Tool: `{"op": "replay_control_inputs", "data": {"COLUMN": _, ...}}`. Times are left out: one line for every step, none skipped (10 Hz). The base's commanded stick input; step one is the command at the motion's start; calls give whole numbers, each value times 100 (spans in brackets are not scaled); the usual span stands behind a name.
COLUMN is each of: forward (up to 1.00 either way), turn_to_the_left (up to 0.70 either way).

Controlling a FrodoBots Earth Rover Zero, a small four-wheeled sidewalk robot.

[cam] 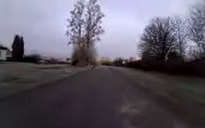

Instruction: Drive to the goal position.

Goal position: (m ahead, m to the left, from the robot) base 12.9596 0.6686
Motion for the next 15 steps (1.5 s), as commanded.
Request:
{"op": "replay_control_inputs", "data": {"forward": 100, "turn_to_the_left": 0}}
{"op": "replay_control_inputs", "data": {"forward": 100, "turn_to_the_left": 0}}
{"op": "replay_control_inputs", "data": {"forward": 100, "turn_to_the_left": 0}}
{"op": "replay_control_inputs", "data": {"forward": 100, "turn_to_the_left": 0}}
{"op": "replay_control_inputs", "data": {"forward": 100, "turn_to_the_left": 0}}
{"op": "replay_control_inputs", "data": {"forward": 100, "turn_to_the_left": 0}}
{"op": "replay_control_inputs", "data": {"forward": 100, "turn_to_the_left": 0}}
{"op": "replay_control_inputs", "data": {"forward": 100, "turn_to_the_left": 0}}
{"op": "replay_control_inputs", "data": {"forward": 100, "turn_to_the_left": 0}}
{"op": "replay_control_inputs", "data": {"forward": 100, "turn_to_the_left": 21}}
{"op": "replay_control_inputs", "data": {"forward": 100, "turn_to_the_left": 40}}
{"op": "replay_control_inputs", "data": {"forward": 100, "turn_to_the_left": 40}}
{"op": "replay_control_inputs", "data": {"forward": 100, "turn_to_the_left": 40}}
{"op": "replay_control_inputs", "data": {"forward": 100, "turn_to_the_left": 26}}
{"op": "replay_control_inputs", "data": {"forward": 100, "turn_to_the_left": 0}}
